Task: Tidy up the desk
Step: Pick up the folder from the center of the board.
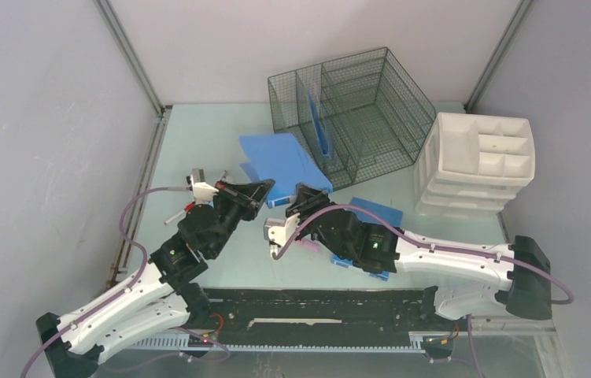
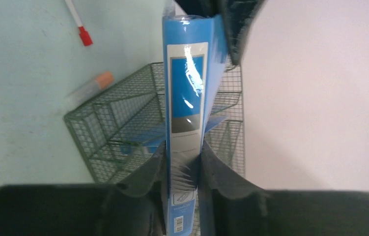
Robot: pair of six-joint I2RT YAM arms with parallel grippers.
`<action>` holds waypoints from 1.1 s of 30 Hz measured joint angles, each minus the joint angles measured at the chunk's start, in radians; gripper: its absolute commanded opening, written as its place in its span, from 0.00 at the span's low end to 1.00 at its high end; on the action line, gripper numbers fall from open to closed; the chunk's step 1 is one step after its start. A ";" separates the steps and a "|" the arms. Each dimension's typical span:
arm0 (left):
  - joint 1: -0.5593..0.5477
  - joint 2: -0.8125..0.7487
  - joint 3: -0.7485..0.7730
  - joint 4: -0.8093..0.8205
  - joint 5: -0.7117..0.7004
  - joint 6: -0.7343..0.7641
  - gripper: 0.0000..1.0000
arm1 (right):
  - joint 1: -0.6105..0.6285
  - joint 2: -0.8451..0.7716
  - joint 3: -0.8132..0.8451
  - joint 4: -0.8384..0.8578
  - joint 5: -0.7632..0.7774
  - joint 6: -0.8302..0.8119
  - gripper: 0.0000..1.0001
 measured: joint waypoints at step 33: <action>-0.016 -0.505 -0.181 0.024 0.077 0.636 1.00 | -0.560 -0.321 0.001 -0.264 -0.837 0.666 0.00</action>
